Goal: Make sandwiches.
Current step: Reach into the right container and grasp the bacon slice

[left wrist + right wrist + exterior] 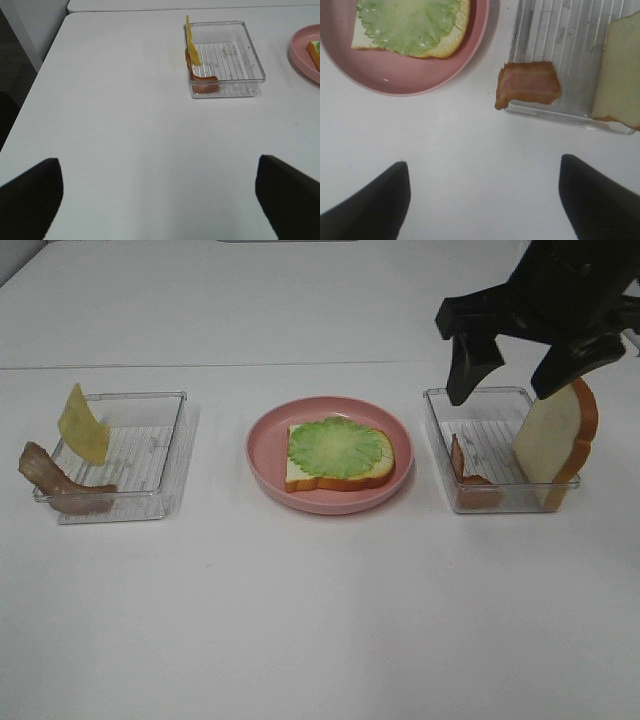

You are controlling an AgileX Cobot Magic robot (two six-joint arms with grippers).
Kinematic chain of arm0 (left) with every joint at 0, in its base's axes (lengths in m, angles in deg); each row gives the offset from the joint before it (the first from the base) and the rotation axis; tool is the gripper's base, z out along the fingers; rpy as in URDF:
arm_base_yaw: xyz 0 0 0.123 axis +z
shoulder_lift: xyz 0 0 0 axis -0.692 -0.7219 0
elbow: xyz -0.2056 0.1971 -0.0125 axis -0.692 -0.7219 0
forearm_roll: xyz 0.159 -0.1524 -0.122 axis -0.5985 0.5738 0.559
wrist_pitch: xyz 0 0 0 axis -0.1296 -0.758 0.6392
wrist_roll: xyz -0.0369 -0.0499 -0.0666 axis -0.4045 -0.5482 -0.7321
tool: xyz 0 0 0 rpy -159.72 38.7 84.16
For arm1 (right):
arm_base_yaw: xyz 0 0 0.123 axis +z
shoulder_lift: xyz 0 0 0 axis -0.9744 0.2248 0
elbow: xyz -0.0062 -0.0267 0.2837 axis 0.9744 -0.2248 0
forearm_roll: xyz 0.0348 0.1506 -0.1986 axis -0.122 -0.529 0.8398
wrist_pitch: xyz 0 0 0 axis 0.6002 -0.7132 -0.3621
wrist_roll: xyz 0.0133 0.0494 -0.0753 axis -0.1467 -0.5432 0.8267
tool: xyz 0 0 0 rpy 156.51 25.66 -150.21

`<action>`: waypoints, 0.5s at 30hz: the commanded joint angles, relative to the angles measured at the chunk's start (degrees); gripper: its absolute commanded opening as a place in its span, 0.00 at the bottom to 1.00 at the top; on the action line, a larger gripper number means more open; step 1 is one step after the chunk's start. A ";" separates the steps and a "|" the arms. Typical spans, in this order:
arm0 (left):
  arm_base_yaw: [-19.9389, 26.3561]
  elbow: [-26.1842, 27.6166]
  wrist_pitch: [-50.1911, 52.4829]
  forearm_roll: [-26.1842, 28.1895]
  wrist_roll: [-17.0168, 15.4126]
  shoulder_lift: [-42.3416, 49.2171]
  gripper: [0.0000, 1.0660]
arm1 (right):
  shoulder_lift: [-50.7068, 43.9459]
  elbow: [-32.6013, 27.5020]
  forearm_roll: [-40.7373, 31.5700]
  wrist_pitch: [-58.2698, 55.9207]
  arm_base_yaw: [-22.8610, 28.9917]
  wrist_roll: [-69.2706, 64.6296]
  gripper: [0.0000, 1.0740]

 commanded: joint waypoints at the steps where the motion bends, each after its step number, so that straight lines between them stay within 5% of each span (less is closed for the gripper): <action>1: 0.11 0.00 0.34 0.00 -0.46 1.03 0.94 | 3.44 1.49 -0.29 1.49 0.17 0.29 0.71; 15: 0.11 0.00 0.34 0.00 -0.46 0.97 0.94 | 18.22 4.93 2.86 6.88 0.11 0.69 0.71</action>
